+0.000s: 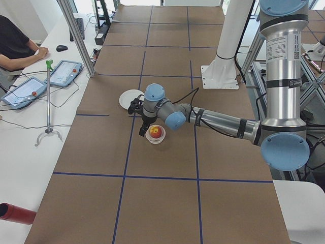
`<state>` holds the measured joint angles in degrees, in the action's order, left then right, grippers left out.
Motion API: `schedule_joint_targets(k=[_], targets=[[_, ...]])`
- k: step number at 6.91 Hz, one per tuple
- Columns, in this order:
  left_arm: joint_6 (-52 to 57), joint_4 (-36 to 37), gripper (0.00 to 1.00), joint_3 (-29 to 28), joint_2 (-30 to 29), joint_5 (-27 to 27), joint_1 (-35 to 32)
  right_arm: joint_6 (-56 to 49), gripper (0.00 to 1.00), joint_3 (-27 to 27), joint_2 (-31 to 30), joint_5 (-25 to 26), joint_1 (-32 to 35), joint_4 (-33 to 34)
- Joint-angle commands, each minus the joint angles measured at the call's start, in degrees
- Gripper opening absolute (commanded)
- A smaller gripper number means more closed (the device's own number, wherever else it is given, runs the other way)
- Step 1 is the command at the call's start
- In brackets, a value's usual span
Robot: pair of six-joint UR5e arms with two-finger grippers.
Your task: Move apple from plate to bowl
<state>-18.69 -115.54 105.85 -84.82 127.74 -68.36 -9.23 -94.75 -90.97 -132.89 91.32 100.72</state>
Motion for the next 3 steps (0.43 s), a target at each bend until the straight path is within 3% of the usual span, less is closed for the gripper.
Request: schedule_joint_targets(k=[1, 3], targets=[[14.2, 14.7, 1.00, -1.5, -4.9, 2.3, -8.8, 0.0, 1.00, 0.0, 0.0, 0.0, 0.0, 0.0], [18.6, 23.4, 1.00, -4.6, -5.7, 4.0, -16.3, 0.0, 1.00, 0.0, 0.0, 0.0, 0.0, 0.0]])
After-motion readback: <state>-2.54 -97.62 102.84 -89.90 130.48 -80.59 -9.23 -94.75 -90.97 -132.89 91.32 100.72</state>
